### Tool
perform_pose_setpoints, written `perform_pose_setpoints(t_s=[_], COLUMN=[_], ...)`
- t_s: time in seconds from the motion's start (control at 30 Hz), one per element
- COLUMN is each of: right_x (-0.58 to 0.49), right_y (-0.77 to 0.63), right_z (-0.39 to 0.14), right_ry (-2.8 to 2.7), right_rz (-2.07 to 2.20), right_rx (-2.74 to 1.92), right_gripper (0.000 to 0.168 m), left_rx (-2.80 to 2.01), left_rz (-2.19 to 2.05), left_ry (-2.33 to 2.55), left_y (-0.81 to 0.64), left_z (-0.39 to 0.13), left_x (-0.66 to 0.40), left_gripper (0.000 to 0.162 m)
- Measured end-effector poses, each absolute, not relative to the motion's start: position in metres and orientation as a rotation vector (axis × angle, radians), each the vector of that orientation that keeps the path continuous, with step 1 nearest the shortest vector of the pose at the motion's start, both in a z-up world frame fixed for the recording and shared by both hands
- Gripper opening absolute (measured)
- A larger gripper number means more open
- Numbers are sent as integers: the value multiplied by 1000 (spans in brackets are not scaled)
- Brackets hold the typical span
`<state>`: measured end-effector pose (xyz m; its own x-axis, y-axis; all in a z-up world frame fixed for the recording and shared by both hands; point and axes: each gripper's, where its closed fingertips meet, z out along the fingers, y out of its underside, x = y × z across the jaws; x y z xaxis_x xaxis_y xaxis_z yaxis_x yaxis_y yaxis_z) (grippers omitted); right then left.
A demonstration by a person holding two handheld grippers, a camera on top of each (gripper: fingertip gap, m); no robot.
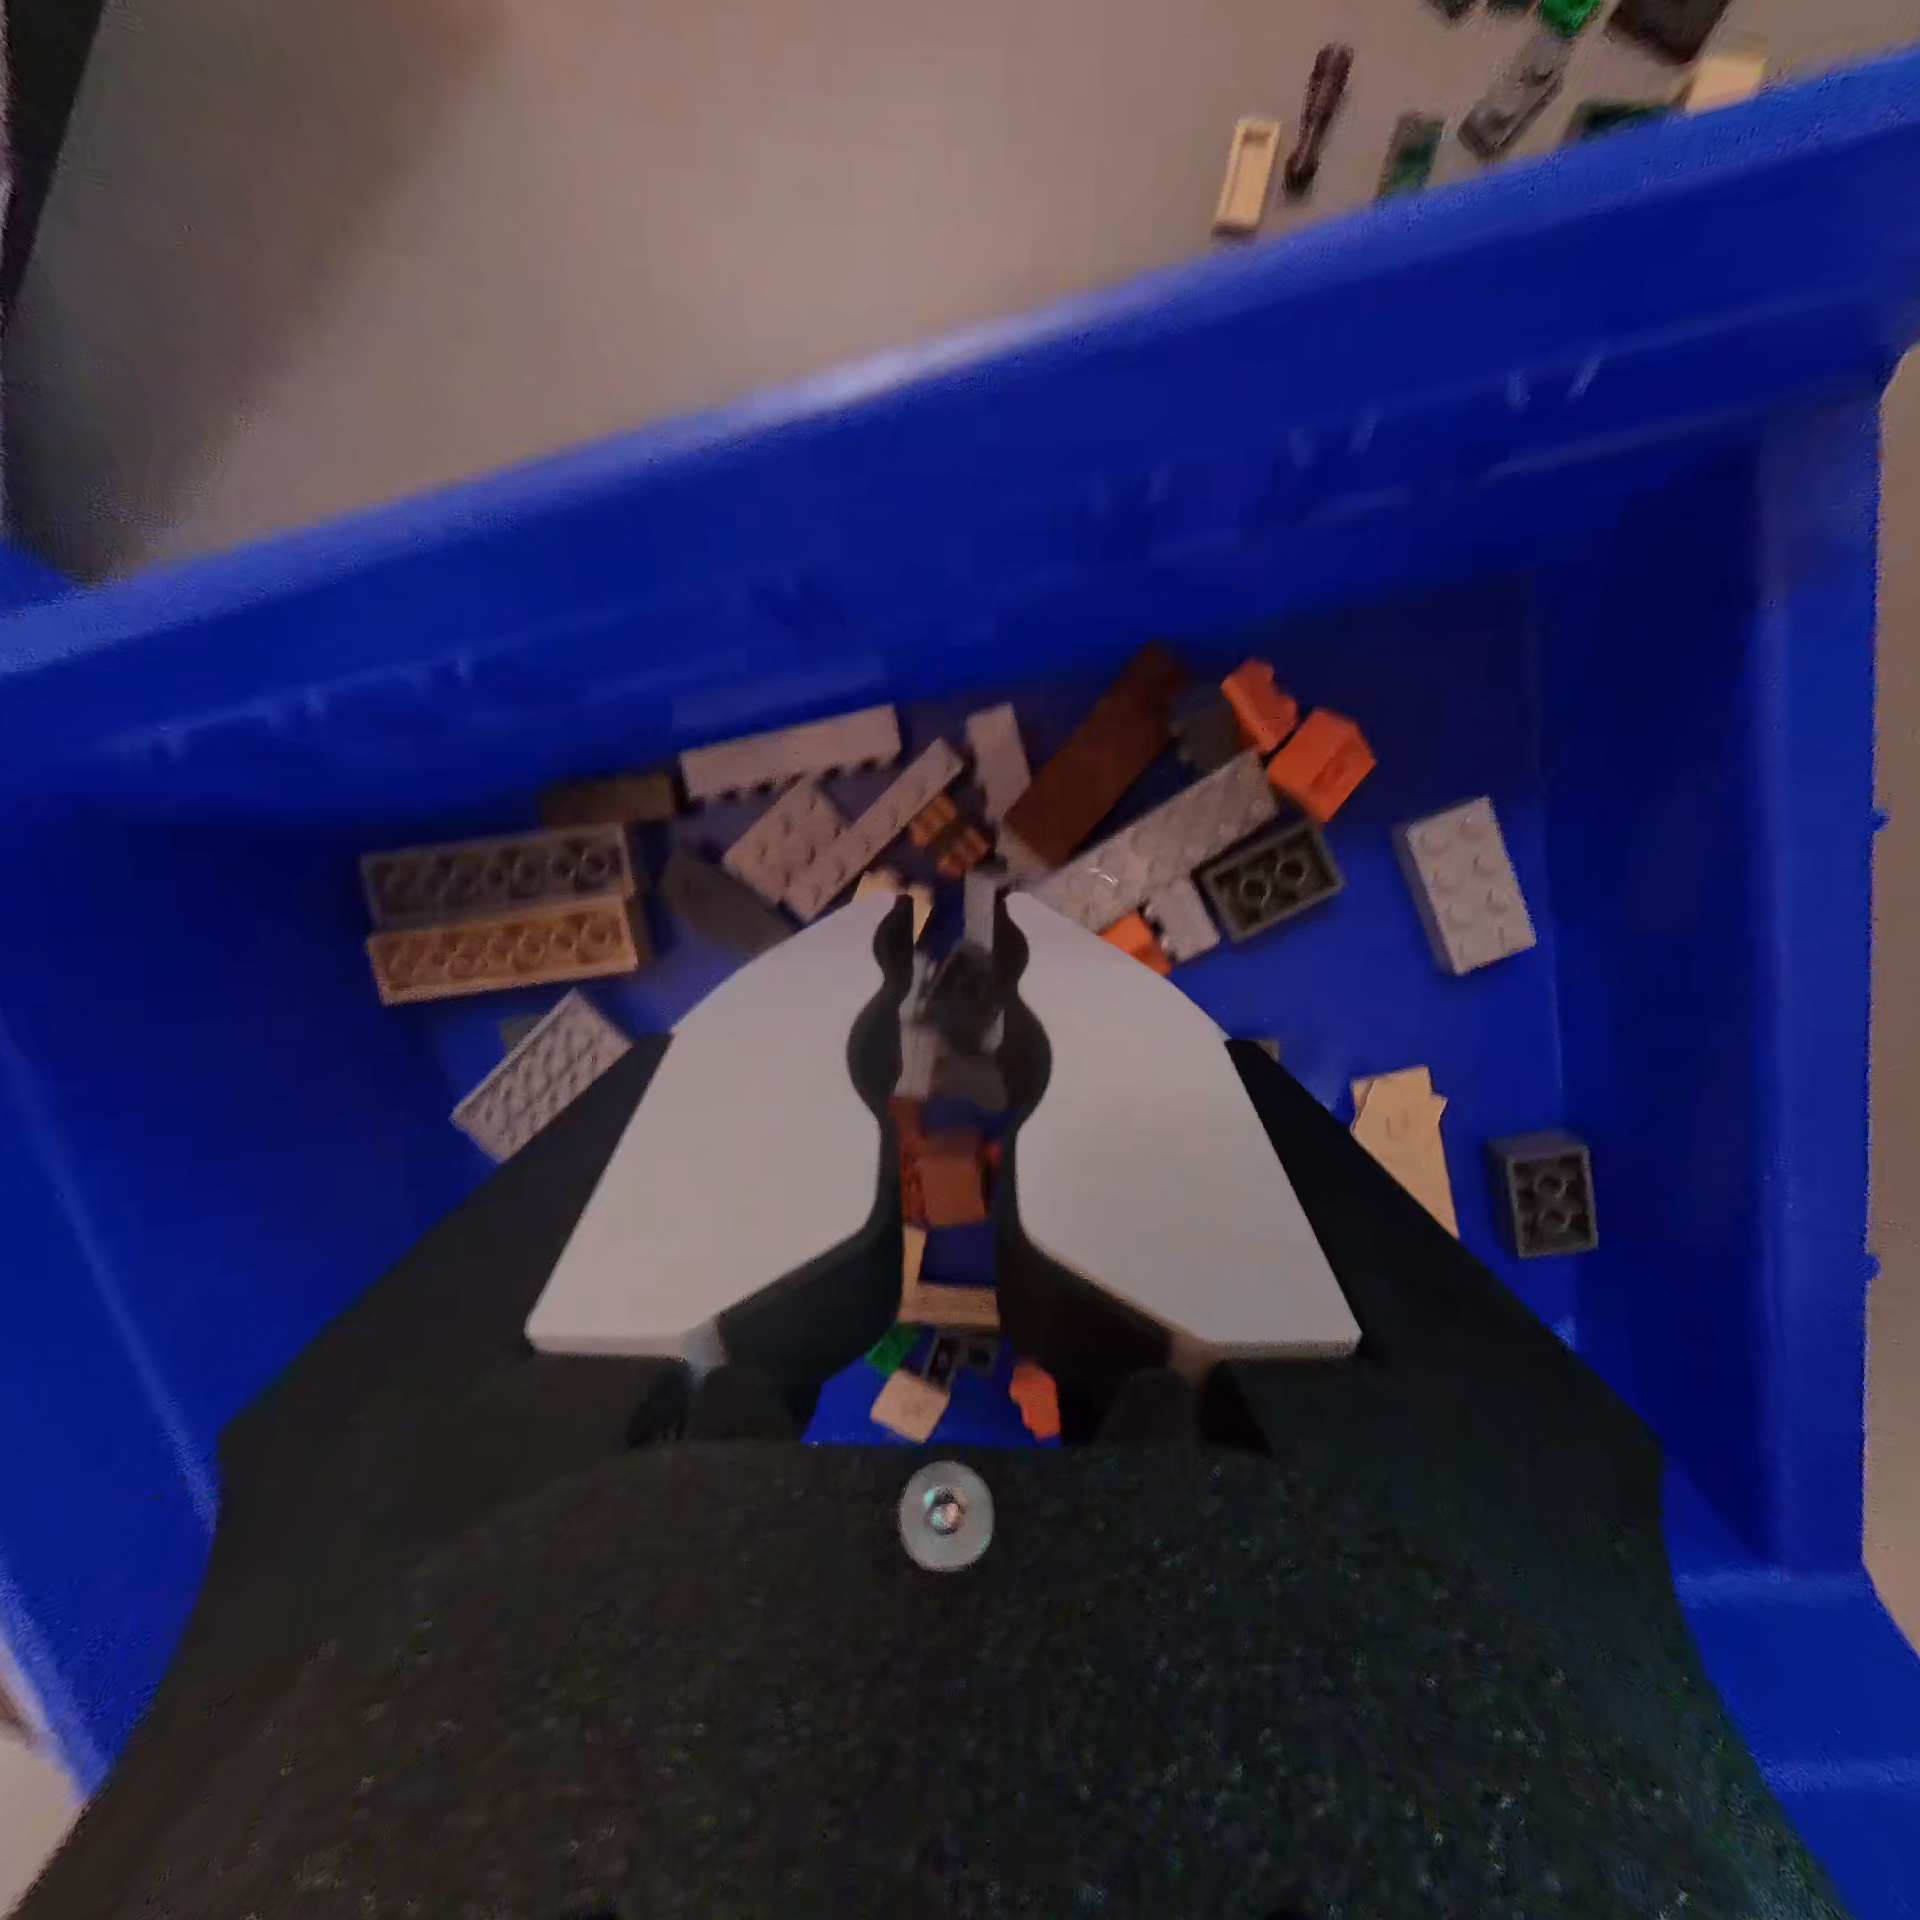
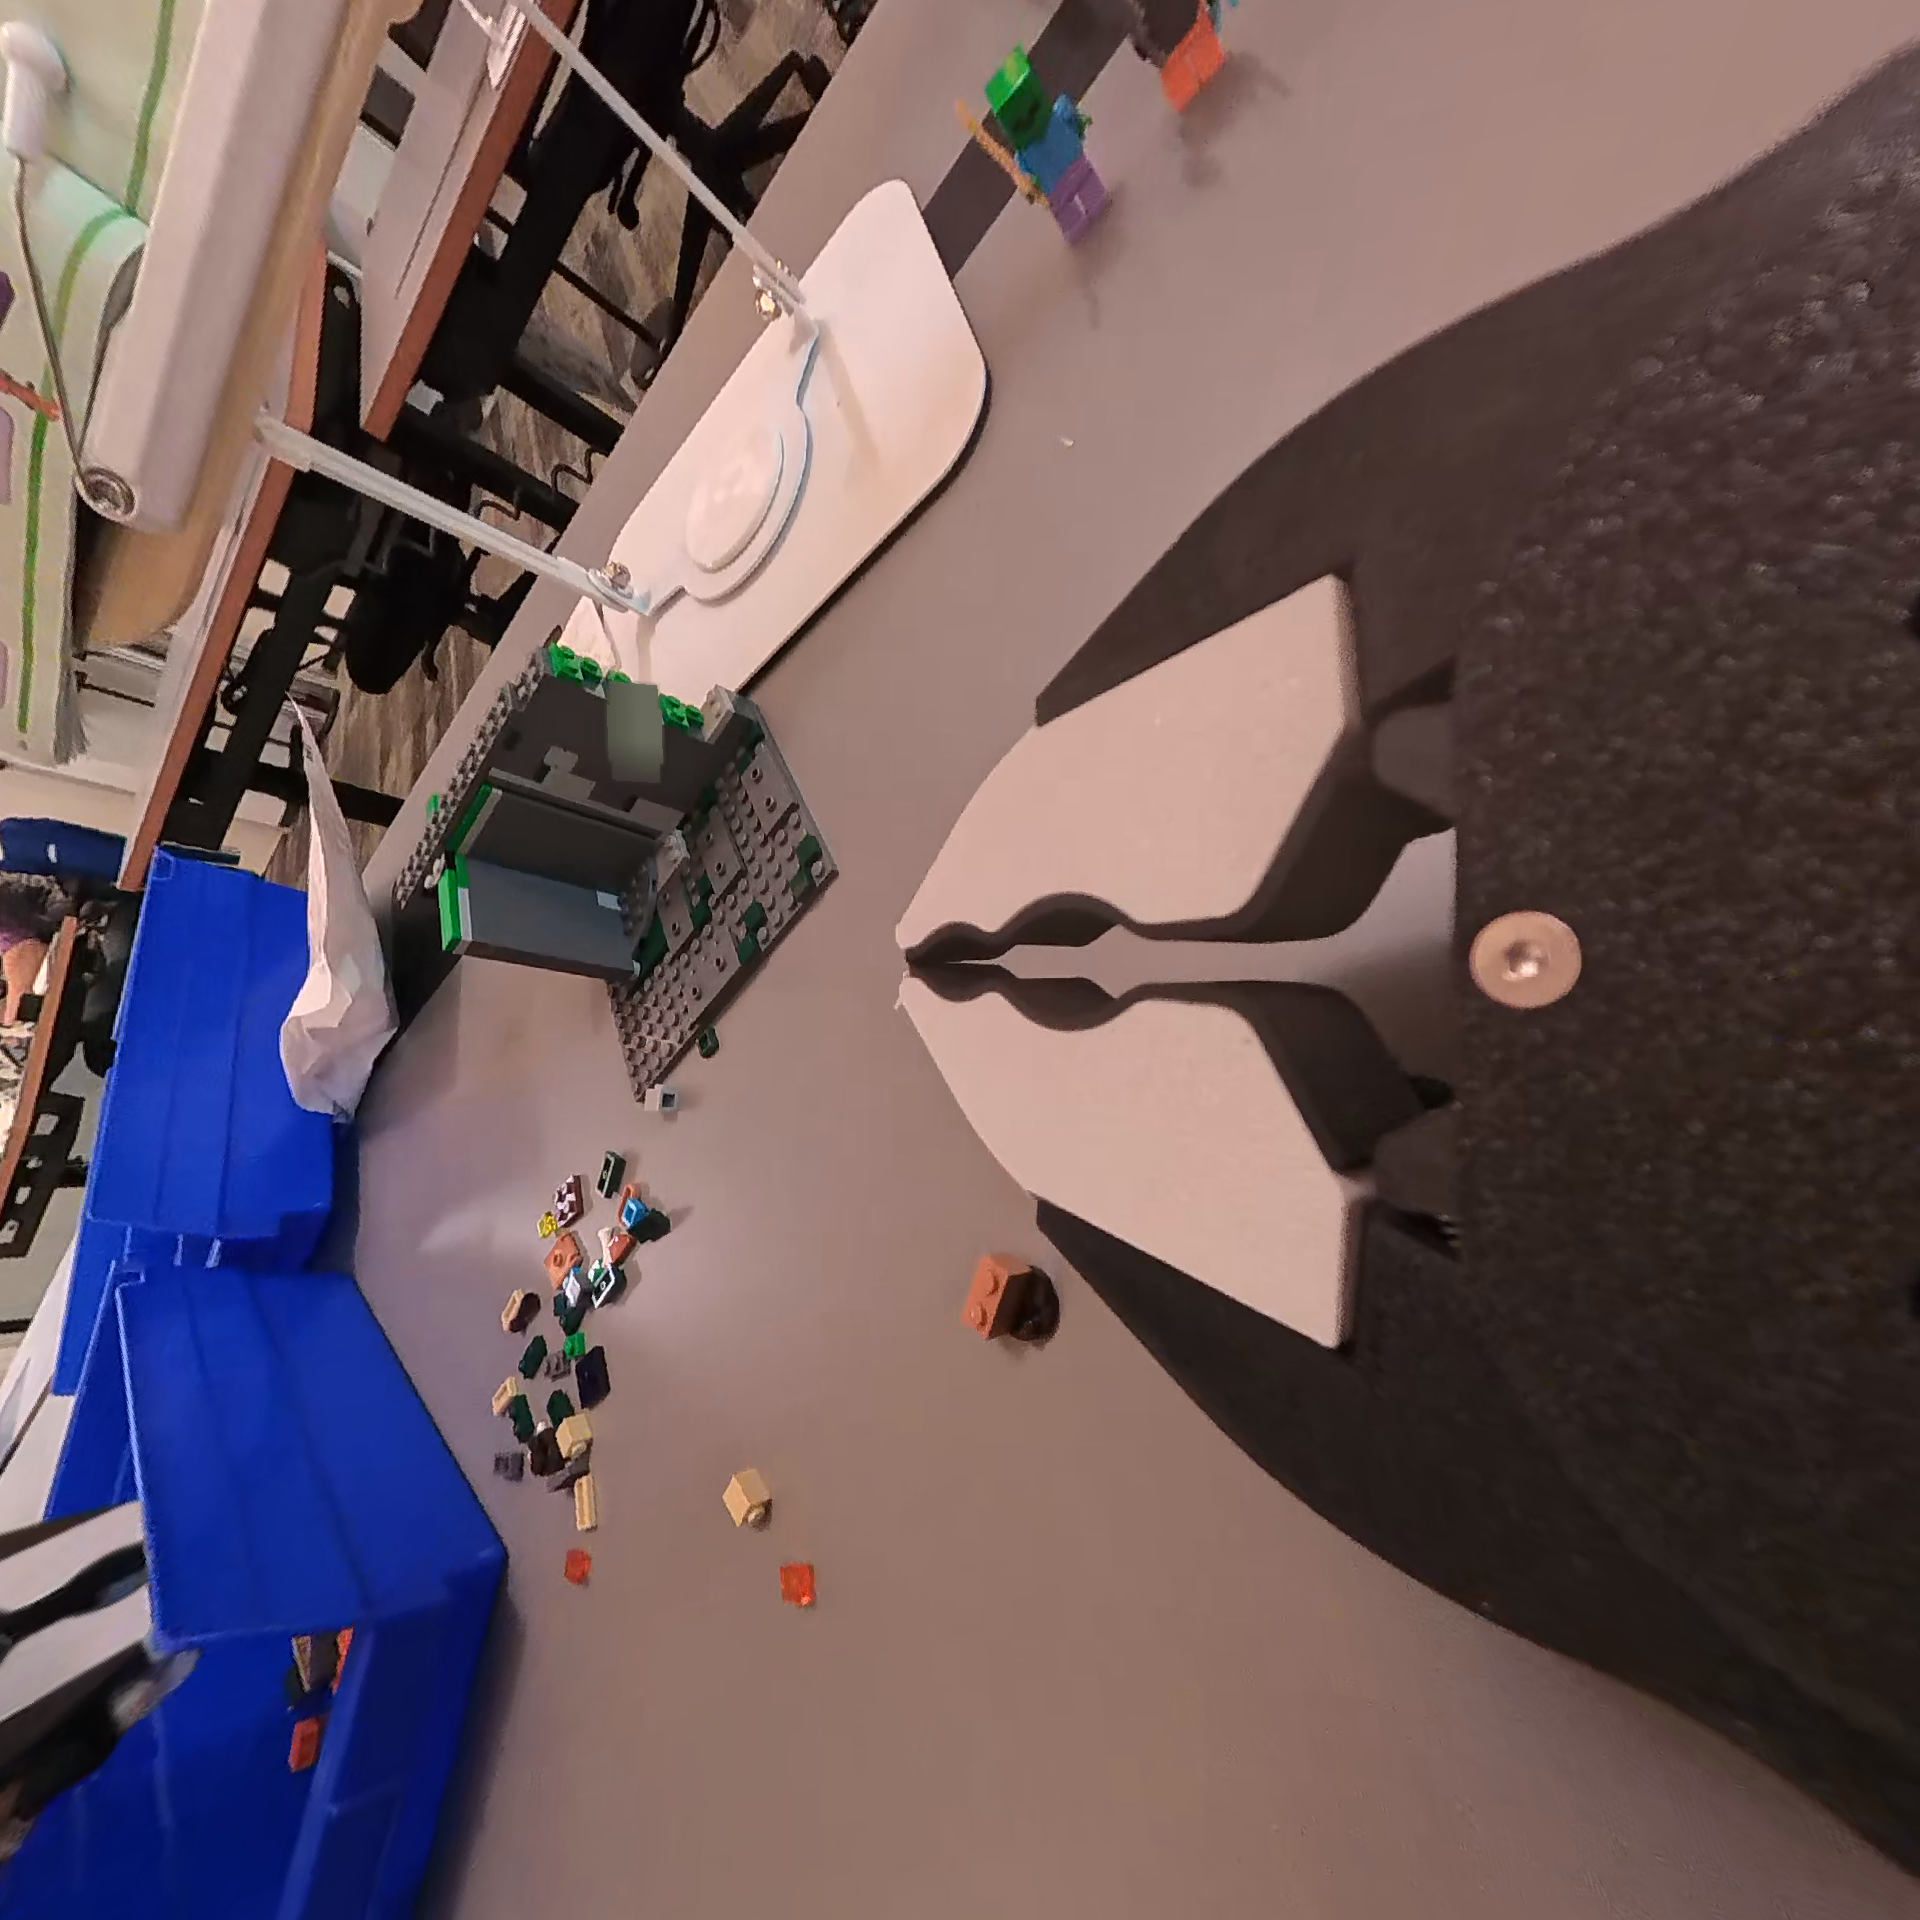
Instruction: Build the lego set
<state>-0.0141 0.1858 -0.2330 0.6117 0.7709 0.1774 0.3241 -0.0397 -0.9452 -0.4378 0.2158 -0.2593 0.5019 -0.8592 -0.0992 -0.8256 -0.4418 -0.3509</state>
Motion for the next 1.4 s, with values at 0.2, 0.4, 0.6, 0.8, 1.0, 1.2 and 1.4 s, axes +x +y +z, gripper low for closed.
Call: perform_pose_setpoints(t_s=[0.2, 0.4, 0.6, 0.8, 1.0, 1.2, 1.4], right_x=[-14, -14, -13, -13, -12, -8, -8], right_y=[186, 185, 185, 184, 183, 185, 182], right_z=[-234, -234, -232, -232, -228, -219, -210], right_ry=[-931, -934, -919, -918, -908, -893, -885], right_rz=[460, 487, 519, 526, 532, 510, 527], right_rx=[-1630, -1634, -1639, -1643, -1632, -1614, -1596], right_gripper=[0, 0, 0, 0, 0, 0, 0], left_rx=[-2515, -2599, -2696, -2690, -2530, -2219, -1912], left_rz=[-139, -196, -224, -114, 35, 95, -4], left_ry=[1398, 1243, 1144, 1153, 1126, 1098, 1241], left_y=[225, 230, 226, 228, 238, 241, 212], left_z=[-287, -289, -297, -296, -257, -179, -129], left_x=[-431, -431, -433, -435, -435, -382, -267], left_gripper=[8, 13, 20, 13, 12, 12, 11])
